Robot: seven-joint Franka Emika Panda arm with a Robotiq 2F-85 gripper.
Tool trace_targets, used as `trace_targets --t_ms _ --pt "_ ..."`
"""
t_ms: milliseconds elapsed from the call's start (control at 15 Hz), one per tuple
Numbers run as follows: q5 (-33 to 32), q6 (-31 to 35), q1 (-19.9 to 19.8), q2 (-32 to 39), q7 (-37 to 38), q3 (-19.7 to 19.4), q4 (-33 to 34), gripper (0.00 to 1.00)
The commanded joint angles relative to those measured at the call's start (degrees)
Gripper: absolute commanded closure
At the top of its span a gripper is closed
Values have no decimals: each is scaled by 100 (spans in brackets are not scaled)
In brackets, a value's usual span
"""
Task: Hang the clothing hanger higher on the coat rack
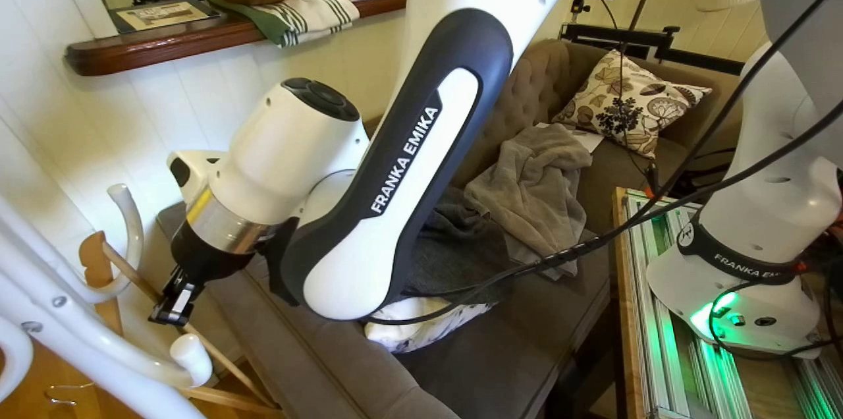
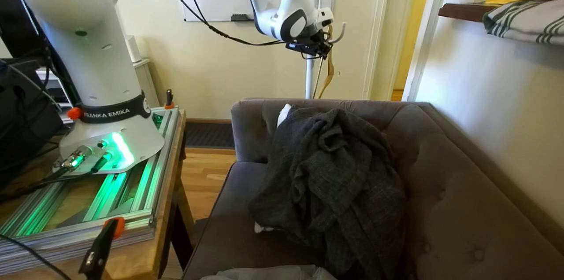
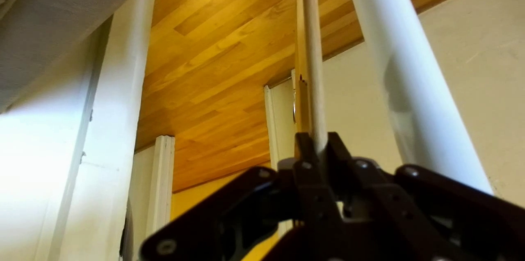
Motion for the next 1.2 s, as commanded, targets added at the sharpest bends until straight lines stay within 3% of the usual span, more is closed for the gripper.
trace_targets --t_ms 0,533,733,933,1133 --pt "-77 32 167 -357 207 -195 -266 97" --pt "282 -49 810 -796 361 -1075 -642 97" --pt "477 66 1298 -862 559 -1644 -671 97" --pt "828 276 2088 -798 732 -2585 -654 97" --pt "1004 572 2521 -713 771 -3007 -638 97"
